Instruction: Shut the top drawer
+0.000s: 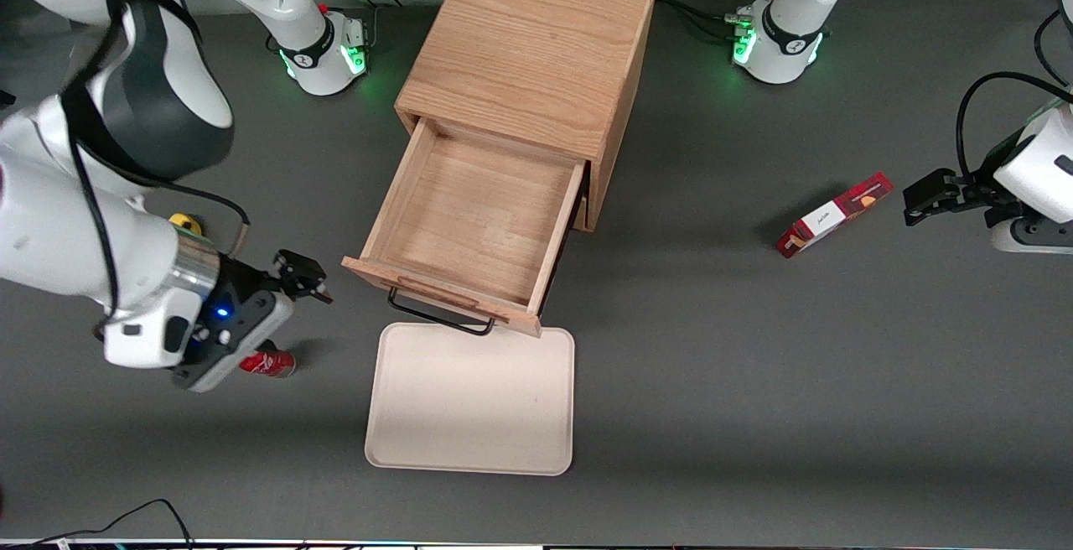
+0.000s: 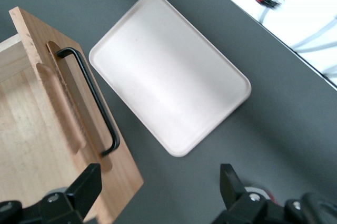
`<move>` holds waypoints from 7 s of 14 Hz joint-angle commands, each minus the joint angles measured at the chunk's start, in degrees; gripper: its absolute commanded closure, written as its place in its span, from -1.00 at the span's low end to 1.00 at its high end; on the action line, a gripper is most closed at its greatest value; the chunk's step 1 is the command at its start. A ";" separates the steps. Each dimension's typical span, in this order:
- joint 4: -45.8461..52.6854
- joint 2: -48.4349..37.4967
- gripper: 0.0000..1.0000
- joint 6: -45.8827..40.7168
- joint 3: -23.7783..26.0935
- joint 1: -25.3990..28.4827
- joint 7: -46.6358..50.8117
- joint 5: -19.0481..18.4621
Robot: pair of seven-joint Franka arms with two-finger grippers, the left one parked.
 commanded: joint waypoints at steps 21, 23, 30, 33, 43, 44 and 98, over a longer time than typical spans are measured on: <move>4.48 11.16 -1.00 0.28 0.85 6.01 -5.79 2.47; 4.48 11.60 -1.00 1.16 0.85 6.01 -5.79 2.47; 3.95 12.39 -1.00 2.48 0.94 6.54 -5.61 2.56; 2.20 12.39 -1.00 4.58 0.85 6.45 -6.14 2.47; 0.35 12.30 -1.00 4.85 0.85 6.63 -6.49 1.68; 0.35 12.30 -1.00 4.85 0.85 6.71 -6.40 1.68; -43.15 -16.52 -1.00 17.07 9.03 11.81 1.42 2.12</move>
